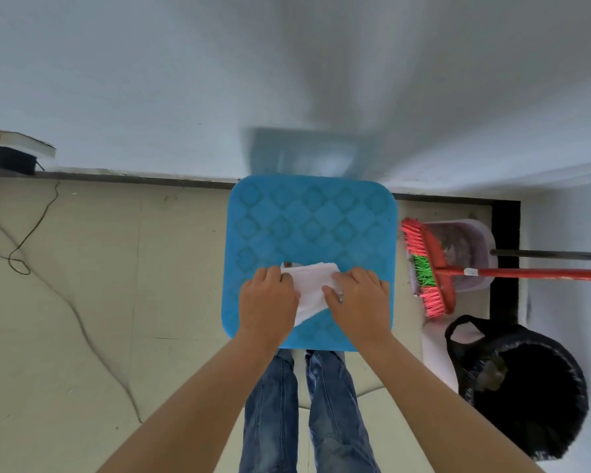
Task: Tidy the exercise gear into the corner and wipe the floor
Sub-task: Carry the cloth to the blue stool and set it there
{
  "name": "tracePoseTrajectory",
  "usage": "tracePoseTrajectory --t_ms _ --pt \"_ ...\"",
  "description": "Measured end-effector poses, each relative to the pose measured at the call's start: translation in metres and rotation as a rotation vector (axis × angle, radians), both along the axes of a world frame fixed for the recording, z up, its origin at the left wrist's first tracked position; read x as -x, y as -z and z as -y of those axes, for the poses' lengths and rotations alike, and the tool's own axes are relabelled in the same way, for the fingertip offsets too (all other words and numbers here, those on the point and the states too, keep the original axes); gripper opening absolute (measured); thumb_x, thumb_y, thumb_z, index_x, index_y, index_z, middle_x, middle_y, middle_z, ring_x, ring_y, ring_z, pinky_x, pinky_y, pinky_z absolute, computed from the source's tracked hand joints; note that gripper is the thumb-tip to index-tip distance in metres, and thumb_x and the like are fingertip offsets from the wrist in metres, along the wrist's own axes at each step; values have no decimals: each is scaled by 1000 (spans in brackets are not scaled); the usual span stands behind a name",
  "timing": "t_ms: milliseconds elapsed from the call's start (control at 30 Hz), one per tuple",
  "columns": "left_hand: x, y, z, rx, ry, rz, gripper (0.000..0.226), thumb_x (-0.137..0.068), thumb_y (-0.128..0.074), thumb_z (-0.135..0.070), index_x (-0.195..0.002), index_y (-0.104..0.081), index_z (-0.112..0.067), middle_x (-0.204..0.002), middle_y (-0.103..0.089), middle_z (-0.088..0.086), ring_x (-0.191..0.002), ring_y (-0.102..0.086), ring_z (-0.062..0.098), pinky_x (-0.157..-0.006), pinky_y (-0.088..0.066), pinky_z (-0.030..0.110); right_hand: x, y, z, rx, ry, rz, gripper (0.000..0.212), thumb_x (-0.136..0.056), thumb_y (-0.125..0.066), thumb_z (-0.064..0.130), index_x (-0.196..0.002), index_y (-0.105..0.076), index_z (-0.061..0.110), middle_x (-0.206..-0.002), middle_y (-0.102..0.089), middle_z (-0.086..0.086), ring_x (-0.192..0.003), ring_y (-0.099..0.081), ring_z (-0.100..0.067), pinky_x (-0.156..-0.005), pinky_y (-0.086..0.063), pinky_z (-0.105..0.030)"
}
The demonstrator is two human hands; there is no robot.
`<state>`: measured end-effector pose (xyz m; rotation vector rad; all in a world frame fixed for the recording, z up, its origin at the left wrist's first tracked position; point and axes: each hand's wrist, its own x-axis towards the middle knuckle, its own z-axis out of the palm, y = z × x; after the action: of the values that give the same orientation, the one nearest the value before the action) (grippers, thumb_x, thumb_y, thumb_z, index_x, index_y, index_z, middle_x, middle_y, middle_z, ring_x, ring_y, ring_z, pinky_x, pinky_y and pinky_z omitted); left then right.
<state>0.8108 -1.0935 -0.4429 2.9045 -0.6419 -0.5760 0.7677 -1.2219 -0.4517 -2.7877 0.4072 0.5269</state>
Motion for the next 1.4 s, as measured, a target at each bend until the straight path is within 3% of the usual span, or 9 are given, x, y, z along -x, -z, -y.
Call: tracePoseTrajectory --t_ms 167,300,433,533,800,967,1133,1267,1400 --pt "8 8 -2 -22 -60 42 42 -20 -93 -23 -47 -64 -9 -43 -57 3 -36 -55 19 -35 -39 15 -2 0 -11 -49 88 -139 23 -83 -66 22 -100 -69 7 -95 -68 -9 -96 -62 -31 -83 -44 -40" --pt "10 17 0 -1 -40 93 39 -13 -89 -6 -40 -61 -10 -40 -56 2 -35 -53 20 -36 -38 14 4 6 -19 -4 108 -41 33 -29 -93 12 -49 -68 18 -48 -61 3 -45 -60 -17 -44 -48 -28" --pt "9 19 -2 56 22 169 22 -25 -69 3 -39 -58 -10 -38 -53 2 -34 -51 20 -36 -35 13 9 7 -18 -17 72 168 7 -57 -69 11 -56 -70 18 -53 -60 3 -48 -60 -20 -58 -35 -22" --pt "11 19 -10 121 52 225 13 -50 -51 -6 -45 -62 -9 -43 -57 2 -37 -53 20 -38 -38 18 17 2 -18 -85 91 307 26 -69 -45 19 -61 -70 14 -56 -61 1 -60 -53 -18 -58 -21 -24" --pt "46 -50 -56 218 99 475 11 -61 -66 2 -58 -69 -8 -60 -68 7 -47 -57 24 -57 -29 24 60 -63 -40 -235 105 601 19 -73 -55 15 -61 -67 8 -58 -63 -4 -70 -42 -12 -63 -28 -24" --pt "40 -71 -54 181 167 459 13 -55 -56 -2 -49 -62 -11 -52 -64 3 -44 -57 21 -57 -25 24 67 -80 -48 -181 150 482 23 -70 -50 19 -56 -65 9 -53 -60 -3 -59 -54 -19 -60 -25 -25" --pt "-10 -31 -10 1 256 280 35 -10 -77 -5 -36 -57 -16 -39 -53 -3 -36 -53 16 -40 -37 13 9 -40 -29 -21 159 246 10 -56 -60 10 -46 -59 8 -46 -56 -4 -46 -58 -27 -53 -36 -28" --pt "-41 -2 15 -8 245 281 36 -7 -77 -8 -33 -55 -18 -37 -51 -5 -35 -53 13 -39 -36 10 -31 -9 -8 -13 174 155 14 -77 -53 1 -72 -65 -3 -76 -64 -17 -81 -57 -34 -68 -24 -33" --pt "-48 13 13 40 249 286 36 -16 -80 -6 -48 -66 -17 -44 -58 -3 -39 -57 16 -42 -41 12 -40 9 0 42 146 227 13 -77 -56 2 -79 -68 -3 -81 -66 -17 -82 -61 -36 -72 -39 -39"
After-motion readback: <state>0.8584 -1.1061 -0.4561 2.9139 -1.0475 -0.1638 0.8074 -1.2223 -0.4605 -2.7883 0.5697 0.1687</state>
